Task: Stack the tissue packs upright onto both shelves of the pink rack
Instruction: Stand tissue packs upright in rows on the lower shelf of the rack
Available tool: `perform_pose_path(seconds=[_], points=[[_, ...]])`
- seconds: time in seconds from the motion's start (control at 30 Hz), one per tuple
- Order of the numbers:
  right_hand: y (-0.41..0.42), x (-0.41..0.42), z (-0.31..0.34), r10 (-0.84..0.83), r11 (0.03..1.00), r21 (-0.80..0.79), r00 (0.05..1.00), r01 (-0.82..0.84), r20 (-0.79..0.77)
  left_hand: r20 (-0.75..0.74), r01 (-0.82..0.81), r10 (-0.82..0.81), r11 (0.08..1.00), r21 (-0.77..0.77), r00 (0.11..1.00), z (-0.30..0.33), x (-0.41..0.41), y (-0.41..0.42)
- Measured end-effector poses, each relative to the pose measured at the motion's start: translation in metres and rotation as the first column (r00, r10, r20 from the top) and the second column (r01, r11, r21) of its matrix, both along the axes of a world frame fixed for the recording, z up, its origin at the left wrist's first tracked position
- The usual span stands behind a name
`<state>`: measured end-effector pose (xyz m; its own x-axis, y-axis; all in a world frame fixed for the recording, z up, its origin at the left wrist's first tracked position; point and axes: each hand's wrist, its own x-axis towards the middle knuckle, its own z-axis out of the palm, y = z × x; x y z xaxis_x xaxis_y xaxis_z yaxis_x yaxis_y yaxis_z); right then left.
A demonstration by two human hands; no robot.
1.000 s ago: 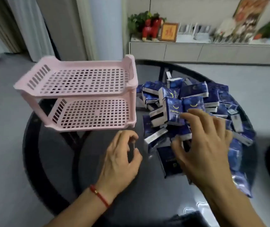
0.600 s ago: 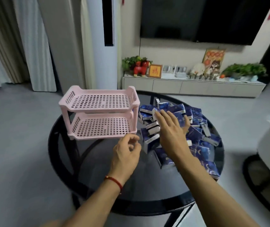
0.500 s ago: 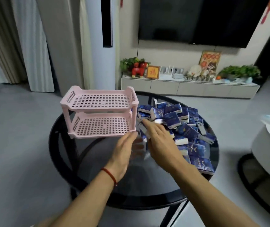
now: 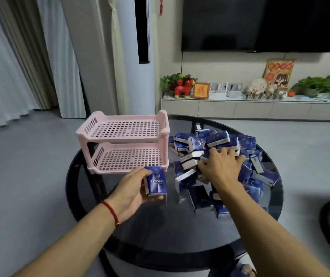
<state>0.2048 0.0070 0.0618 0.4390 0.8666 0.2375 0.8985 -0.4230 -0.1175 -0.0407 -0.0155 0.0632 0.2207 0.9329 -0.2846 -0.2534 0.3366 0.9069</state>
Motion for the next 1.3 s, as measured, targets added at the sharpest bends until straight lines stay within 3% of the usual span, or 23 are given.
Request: perform_pose_path(seconds=[0.1, 0.27, 0.33, 0.4, 0.47, 0.53, 0.67, 0.77, 0.87, 0.97, 1.03, 1.13, 1.3], points=[[0.004, 0.002, -0.003, 0.023, 0.999, 0.038, 1.0, -0.023, 0.018, -0.08, 0.015, -0.015, 1.0, -0.003, 0.997, 0.007, -0.005, 0.0], [-0.008, 0.0, 0.01, 0.088, 0.955, 0.282, 0.996, -0.089, 0.018, -0.196, -0.003, 0.008, 1.0, 0.024, 0.98, 0.011, -0.013, -0.002], [-0.022, -0.014, 0.014, 0.288, 0.877, 0.403, 0.958, -0.263, -0.001, -0.186, -0.014, 0.019, 1.0, 0.026, 0.982, 0.006, -0.014, 0.0], [-0.037, -0.034, 0.011, 0.557, 0.746, 0.453, 0.83, -0.488, -0.023, -0.135, -0.01, 0.01, 1.0, 0.004, 0.991, 0.001, -0.012, 0.001], [-0.049, -0.056, -0.001, 0.708, 0.626, 0.395, 0.703, -0.672, 0.073, -0.033, 0.019, -0.02, 1.0, -0.013, 0.999, -0.006, -0.009, 0.002], [-0.053, -0.075, -0.014, 0.763, 0.586, 0.286, 0.635, -0.758, 0.122, 0.055, 0.081, -0.08, 0.997, -0.011, 0.995, -0.011, -0.009, 0.004], [-0.056, -0.102, -0.027, 0.798, 0.588, 0.204, 0.603, -0.783, 0.014, 0.124, 0.148, -0.148, 0.989, 0.01, 0.981, -0.022, -0.014, 0.015], [-0.056, -0.108, -0.019, 0.826, 0.563, 0.26, 0.536, -0.784, -0.174, 0.144, 0.207, -0.206, 0.978, 0.011, 0.968, -0.029, -0.027, 0.022], [-0.053, -0.11, -0.014, 0.812, 0.579, 0.317, 0.499, -0.751, -0.303, 0.177, 0.284, -0.288, 0.958, 0.046, 0.941, -0.032, -0.043, 0.026], [-0.045, -0.113, -0.011, 0.801, 0.587, 0.35, 0.46, -0.73, -0.384, 0.117, 0.251, -0.258, 0.965, 0.07, 0.959, -0.031, -0.051, 0.034], [-0.032, -0.109, -0.011, 0.726, 0.686, 0.405, 0.528, -0.605, -0.441, 0.0, 0.131, -0.132, 0.988, 0.083, 0.991, -0.032, -0.053, 0.041], [-0.001, -0.101, -0.011, 0.488, 0.863, 0.376, 0.752, -0.339, -0.443, -0.186, 0.018, 0.019, 0.981, 0.194, 0.982, -0.031, -0.054, 0.053], [0.041, -0.105, -0.018, 0.354, 0.932, 0.263, 0.79, -0.251, -0.501, -0.362, -0.041, 0.185, 0.928, 0.37, 0.914, -0.031, -0.051, 0.075]])
